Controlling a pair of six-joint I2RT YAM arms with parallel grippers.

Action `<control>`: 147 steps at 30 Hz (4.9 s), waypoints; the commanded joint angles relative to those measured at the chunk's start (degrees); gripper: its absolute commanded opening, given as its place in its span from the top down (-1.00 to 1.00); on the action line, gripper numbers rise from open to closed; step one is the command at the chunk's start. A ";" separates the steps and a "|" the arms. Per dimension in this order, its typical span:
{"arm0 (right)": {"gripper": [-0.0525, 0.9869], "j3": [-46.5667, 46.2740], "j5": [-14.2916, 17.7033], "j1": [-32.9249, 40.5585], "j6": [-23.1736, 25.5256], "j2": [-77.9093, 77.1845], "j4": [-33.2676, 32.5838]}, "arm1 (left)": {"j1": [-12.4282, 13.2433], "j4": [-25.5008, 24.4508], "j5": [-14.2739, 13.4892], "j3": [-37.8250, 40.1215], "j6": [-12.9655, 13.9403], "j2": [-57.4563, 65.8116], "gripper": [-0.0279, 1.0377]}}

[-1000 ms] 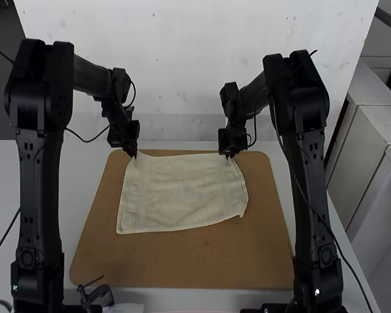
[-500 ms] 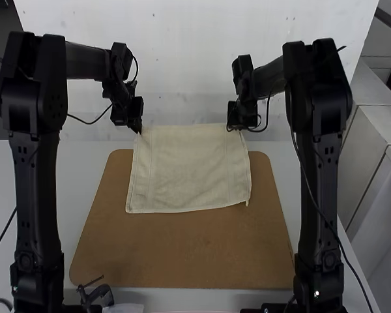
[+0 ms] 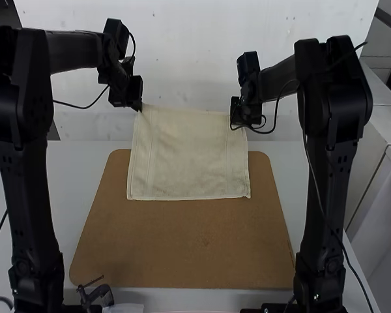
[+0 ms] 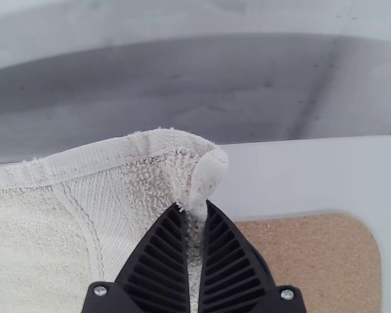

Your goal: Fold the towel.

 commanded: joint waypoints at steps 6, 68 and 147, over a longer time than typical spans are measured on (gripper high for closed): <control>0.86 -3.61 -0.66 -1.11 -1.68 -6.54 -0.42 | -0.09 0.56 -1.46 -8.40 -0.10 -4.51 0.92; 0.86 -34.28 -3.83 0.64 -9.33 -24.56 0.46 | -2.03 9.97 -3.31 -41.01 3.77 -22.17 0.92; 0.87 -21.27 -7.17 -2.17 5.70 -1.53 -4.90 | 8.78 17.35 -1.81 -35.30 4.82 -24.37 -0.94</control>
